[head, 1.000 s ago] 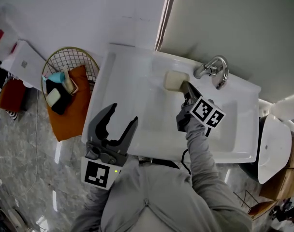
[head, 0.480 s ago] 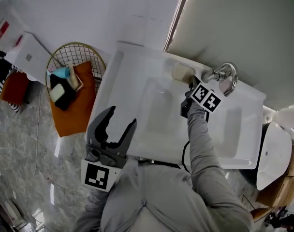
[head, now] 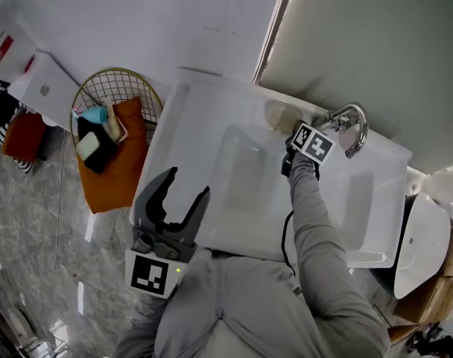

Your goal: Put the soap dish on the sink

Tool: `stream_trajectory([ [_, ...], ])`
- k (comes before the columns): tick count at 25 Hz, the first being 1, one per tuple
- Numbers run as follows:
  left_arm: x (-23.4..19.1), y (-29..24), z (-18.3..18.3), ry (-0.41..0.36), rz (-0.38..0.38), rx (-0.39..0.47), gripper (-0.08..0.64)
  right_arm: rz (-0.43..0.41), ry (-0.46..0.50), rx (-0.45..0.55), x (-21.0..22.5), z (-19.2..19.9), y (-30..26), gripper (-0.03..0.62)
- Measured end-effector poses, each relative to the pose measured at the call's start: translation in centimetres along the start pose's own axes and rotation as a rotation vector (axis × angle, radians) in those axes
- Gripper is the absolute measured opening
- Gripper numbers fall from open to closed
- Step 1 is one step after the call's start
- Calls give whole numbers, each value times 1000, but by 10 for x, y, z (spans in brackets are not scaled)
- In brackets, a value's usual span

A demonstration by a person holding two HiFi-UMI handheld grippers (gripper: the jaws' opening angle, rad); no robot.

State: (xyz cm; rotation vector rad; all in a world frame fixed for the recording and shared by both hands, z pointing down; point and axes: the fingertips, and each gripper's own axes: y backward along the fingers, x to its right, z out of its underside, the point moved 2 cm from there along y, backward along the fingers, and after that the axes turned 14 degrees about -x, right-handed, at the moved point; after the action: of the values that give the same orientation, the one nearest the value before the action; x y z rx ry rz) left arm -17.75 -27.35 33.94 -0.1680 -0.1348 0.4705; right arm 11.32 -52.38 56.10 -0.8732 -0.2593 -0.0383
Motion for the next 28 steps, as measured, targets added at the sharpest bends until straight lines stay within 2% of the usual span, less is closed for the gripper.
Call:
stream_trajectory([
  [7,-3,-8,-1,2,-15,-15,253,28,-9,-31,6,-1,-14,15],
  [17,-2,-25,-2,10,-5,-12,253,29,34,-73,-1,-2,-19,18],
  [28,0,-29,-3,7,-9,-11,253,-21,-9,-52,-3,-4,-23,20],
])
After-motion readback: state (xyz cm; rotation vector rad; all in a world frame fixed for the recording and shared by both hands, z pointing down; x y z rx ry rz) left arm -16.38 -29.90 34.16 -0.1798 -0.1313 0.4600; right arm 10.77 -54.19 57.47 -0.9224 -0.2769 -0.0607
